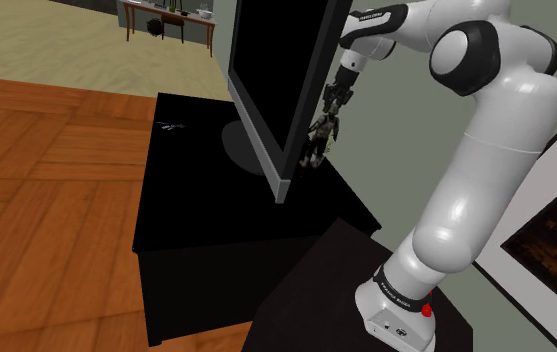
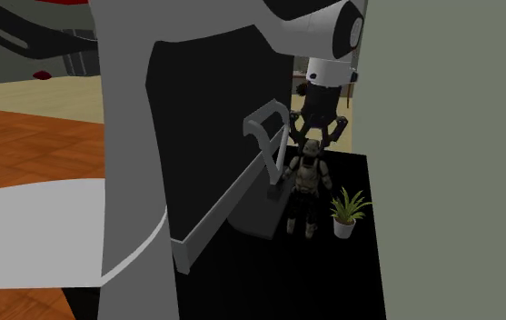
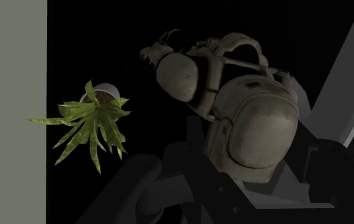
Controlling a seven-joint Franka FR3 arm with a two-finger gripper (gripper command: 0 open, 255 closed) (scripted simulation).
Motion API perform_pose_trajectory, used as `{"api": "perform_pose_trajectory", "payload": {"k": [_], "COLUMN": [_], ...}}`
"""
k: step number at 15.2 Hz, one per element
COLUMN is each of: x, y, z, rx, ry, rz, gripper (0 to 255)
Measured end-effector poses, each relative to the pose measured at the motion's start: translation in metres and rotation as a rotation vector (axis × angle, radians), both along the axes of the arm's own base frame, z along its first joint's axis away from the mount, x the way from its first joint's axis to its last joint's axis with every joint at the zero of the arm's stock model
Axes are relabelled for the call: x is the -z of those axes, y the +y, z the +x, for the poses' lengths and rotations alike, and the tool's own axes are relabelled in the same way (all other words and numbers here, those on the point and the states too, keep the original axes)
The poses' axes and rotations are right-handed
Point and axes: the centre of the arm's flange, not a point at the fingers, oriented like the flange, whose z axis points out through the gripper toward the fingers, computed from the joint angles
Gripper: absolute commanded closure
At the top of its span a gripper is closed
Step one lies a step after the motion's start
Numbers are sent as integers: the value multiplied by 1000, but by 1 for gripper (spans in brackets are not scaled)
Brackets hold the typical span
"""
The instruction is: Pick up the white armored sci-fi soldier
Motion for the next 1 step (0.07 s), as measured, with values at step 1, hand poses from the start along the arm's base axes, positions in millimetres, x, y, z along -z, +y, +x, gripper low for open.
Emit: {"api": "perform_pose_trajectory", "payload": {"k": [1], "x": [-3], "y": [0], "z": [-1], "rx": [0], "ry": [0], "rz": [0], "gripper": [255]}}
